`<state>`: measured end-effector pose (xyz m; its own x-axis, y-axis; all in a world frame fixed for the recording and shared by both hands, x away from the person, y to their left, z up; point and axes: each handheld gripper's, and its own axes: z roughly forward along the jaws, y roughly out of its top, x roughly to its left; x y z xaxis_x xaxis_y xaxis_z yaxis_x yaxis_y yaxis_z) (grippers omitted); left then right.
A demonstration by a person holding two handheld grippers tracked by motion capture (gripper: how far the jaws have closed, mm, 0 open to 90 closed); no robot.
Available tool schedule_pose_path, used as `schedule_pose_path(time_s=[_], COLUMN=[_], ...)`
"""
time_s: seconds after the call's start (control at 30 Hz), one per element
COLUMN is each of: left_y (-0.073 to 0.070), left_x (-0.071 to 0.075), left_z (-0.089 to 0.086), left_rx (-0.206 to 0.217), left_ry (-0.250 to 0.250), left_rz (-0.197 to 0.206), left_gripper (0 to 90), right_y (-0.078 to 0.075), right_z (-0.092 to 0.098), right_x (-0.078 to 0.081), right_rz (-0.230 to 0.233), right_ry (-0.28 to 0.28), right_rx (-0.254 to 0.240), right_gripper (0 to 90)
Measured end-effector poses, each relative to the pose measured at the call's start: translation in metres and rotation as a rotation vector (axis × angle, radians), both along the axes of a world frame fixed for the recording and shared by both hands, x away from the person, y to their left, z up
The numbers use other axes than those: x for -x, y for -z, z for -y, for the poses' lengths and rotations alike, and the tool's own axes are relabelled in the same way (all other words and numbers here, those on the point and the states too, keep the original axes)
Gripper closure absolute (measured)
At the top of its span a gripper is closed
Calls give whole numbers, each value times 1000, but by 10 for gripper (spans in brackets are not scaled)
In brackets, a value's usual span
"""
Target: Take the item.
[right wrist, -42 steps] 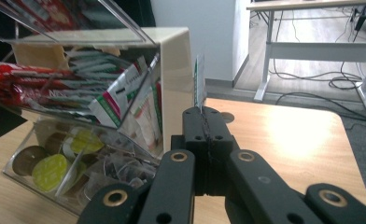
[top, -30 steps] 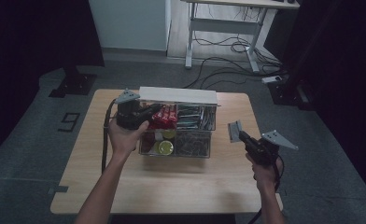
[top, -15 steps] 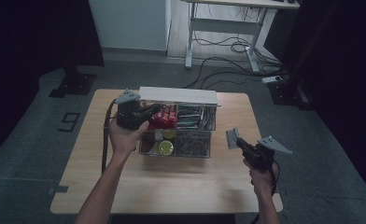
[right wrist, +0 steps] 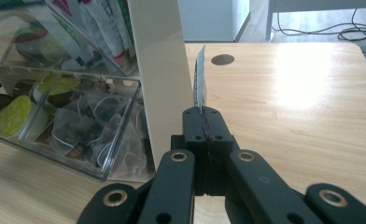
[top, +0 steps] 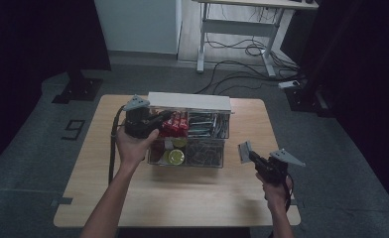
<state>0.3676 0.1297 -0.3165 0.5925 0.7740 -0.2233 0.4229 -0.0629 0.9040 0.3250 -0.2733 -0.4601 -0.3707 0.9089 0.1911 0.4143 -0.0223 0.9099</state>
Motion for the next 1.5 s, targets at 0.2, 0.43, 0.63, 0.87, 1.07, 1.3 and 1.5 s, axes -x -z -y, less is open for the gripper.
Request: schedule_pose_path(time_s=[0.2, 0.43, 0.63, 0.87, 1.07, 1.3, 1.5], left_y=[0, 0, 1, 1, 2, 2, 2], left_x=[0, 0, 1, 0, 0, 0, 0], left_z=[0, 0, 0, 1, 1, 1, 1], left_rx=[-5, -7, -6, -3, -6, -5, -7], left_ry=[2, 1, 2, 3, 3, 3, 2], left_rz=[1, 0, 0, -2, -3, -4, -4], left_gripper=[900, 899, 899, 899, 898, 897, 897], right_y=[8, 15, 21, 31, 42, 51, 57], right_z=[-1, -1, 0, 1, 0, 4, 14], right_x=[-1, -3, -5, -9, -13, -17, -20], right_rz=[-16, -36, -48, -83, -116, -139, -154], right_ry=[0, 5, 6, 10, 11, 23, 62], right_rx=[2, 7, 13, 12, 23, 19, 12], right_gripper=[896, 896, 896, 896, 896, 896, 891])
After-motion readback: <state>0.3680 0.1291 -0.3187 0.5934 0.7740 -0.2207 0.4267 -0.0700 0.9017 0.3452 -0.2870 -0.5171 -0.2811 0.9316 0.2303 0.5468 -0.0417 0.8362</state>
